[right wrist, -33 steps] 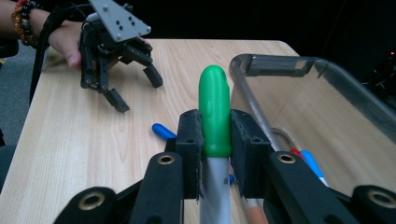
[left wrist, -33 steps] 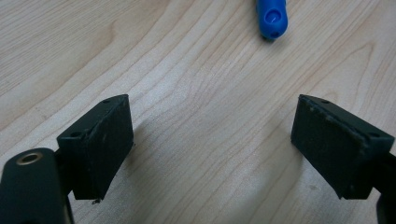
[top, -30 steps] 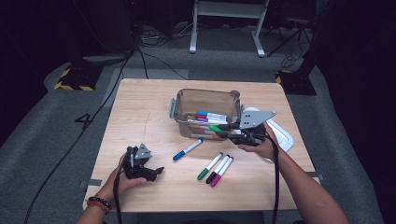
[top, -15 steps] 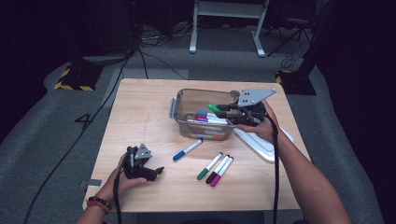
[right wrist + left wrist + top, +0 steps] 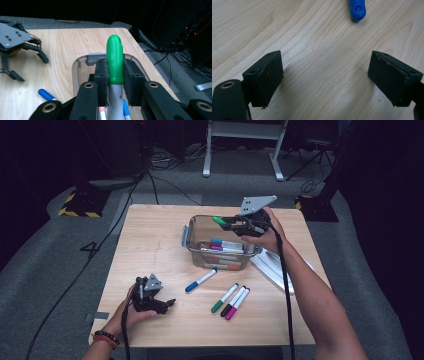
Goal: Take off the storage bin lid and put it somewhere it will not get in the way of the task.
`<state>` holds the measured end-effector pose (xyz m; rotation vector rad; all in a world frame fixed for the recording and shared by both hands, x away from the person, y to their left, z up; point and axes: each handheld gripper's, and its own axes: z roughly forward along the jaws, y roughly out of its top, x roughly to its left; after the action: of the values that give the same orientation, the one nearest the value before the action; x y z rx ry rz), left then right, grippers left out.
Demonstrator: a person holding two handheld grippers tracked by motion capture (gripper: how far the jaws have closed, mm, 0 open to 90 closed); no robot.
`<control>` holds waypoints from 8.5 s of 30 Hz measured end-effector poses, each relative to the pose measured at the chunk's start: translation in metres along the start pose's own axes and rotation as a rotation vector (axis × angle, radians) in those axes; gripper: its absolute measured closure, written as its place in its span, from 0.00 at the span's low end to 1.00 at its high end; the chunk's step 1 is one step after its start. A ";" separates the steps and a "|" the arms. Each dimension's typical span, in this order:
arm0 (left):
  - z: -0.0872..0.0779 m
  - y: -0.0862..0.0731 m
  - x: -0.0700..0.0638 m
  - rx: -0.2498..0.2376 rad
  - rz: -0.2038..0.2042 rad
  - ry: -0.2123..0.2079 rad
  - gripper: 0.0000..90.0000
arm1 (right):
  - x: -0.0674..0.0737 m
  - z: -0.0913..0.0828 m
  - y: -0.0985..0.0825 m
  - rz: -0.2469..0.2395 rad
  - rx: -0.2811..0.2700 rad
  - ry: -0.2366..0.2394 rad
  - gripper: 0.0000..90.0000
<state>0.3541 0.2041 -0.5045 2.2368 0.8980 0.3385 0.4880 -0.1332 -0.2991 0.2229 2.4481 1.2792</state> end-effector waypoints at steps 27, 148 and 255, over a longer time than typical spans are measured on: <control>0.000 0.000 0.000 -0.002 0.000 -0.001 0.15 | -0.015 0.083 -0.049 0.016 0.408 0.100 0.83; 0.000 0.000 0.000 -0.001 -0.002 -0.002 0.15 | 0.121 -0.015 -0.195 0.103 0.186 0.172 0.83; 0.001 0.001 0.002 0.001 0.011 -0.011 0.14 | 0.045 -0.044 -0.060 0.029 -0.097 0.043 0.83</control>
<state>0.3565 0.2043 -0.5046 2.2430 0.8800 0.3307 0.4308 -0.1879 -0.3364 0.2074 2.4193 1.4245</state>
